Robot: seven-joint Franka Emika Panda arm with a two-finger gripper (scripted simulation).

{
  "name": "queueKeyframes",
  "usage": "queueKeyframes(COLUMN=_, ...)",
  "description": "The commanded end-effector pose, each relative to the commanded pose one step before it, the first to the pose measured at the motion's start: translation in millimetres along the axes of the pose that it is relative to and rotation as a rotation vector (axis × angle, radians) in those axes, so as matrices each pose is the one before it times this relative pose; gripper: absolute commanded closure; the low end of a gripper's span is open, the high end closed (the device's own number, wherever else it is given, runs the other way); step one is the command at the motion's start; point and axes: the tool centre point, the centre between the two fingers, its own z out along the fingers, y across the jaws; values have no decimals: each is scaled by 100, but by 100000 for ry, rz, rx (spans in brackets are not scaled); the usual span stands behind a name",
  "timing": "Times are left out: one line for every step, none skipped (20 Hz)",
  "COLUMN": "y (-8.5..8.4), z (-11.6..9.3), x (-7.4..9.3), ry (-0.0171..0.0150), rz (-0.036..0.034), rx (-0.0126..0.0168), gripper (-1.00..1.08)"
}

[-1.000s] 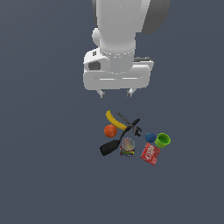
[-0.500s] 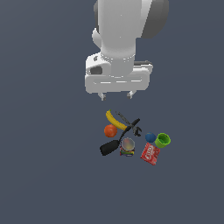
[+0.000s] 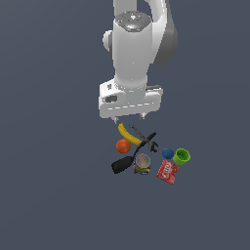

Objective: Pick up a designated object from a clutter of objects.

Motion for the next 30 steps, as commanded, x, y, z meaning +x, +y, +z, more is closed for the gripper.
queueKeyframes(y=-61, z=2179, x=-480, ry=-76, rz=-4030, rx=-202, gripper=-92)
queueKeyframes(y=-48, z=948, x=-245, ry=-16, rz=-1808, rx=-81, gripper=-92)
queueKeyframes(y=-61, z=945, x=-267, ry=-16, rz=-1831, rx=-75, gripper=-92)
queueKeyframes(y=-74, z=933, x=-287, ry=-16, rz=-1836, rx=-67, gripper=-92)
queueKeyframes(y=-88, z=921, x=-306, ry=-15, rz=-1842, rx=-59, gripper=-92)
queueKeyframes(y=-102, z=908, x=-325, ry=-13, rz=-1846, rx=-51, gripper=-92)
queueKeyframes(y=-117, z=894, x=-343, ry=-12, rz=-1851, rx=-43, gripper=-92)
queueKeyframes(y=-132, z=880, x=-360, ry=-10, rz=-1855, rx=-35, gripper=-92)
queueKeyframes(y=-148, z=866, x=-376, ry=-8, rz=-1859, rx=-27, gripper=-92)
queueKeyframes(y=-164, z=851, x=-391, ry=-5, rz=-1863, rx=-18, gripper=-92)
queueKeyframes(y=-181, z=835, x=-405, ry=-2, rz=-1867, rx=-10, gripper=-92)
queueKeyframes(y=-196, z=813, x=-416, ry=1, rz=-1855, rx=-2, gripper=-92)
queueKeyframes(y=-204, z=761, x=-408, ry=5, rz=-1775, rx=6, gripper=-92)
queueKeyframes(y=-207, z=706, x=-396, ry=8, rz=-1680, rx=13, gripper=-92)
queueKeyframes(y=-209, z=653, x=-381, ry=10, rz=-1587, rx=18, gripper=-92)
queueKeyframes(y=-208, z=602, x=-365, ry=13, rz=-1492, rx=22, gripper=-92)
queueKeyframes(y=-205, z=553, x=-347, ry=15, rz=-1396, rx=26, gripper=-92)
queueKeyframes(y=-200, z=506, x=-327, ry=16, rz=-1301, rx=28, gripper=-92)
queueKeyframes(y=-194, z=460, x=-306, ry=17, rz=-1205, rx=30, gripper=-92)
queueKeyframes(y=-186, z=417, x=-284, ry=18, rz=-1111, rx=30, gripper=-92)
queueKeyframes(y=-174, z=375, x=-262, ry=18, rz=-1012, rx=30, gripper=-92)
queueKeyframes(y=-162, z=334, x=-238, ry=18, rz=-915, rx=29, gripper=-92)
queueKeyframes(y=-149, z=295, x=-214, ry=17, rz=-819, rx=28, gripper=-92)
queueKeyframes(y=-135, z=257, x=-190, ry=16, rz=-724, rx=26, gripper=-92)
queueKeyframes(y=-120, z=221, x=-165, ry=15, rz=-629, rx=23, gripper=-92)
queueKeyframes(y=-102, z=185, x=-140, ry=13, rz=-530, rx=20, gripper=-92)
queueKeyframes(y=-86, z=150, x=-114, ry=11, rz=-436, rx=17, gripper=-92)
queueKeyframes(y=-67, z=116, x=-89, ry=9, rz=-338, rx=13, gripper=-92)
queueKeyframes(y=-47, z=82, x=-64, ry=6, rz=-239, rx=10, gripper=-92)
queueKeyframes(y=-26, z=49, x=-40, ry=4, rz=-138, rx=6, gripper=-92)
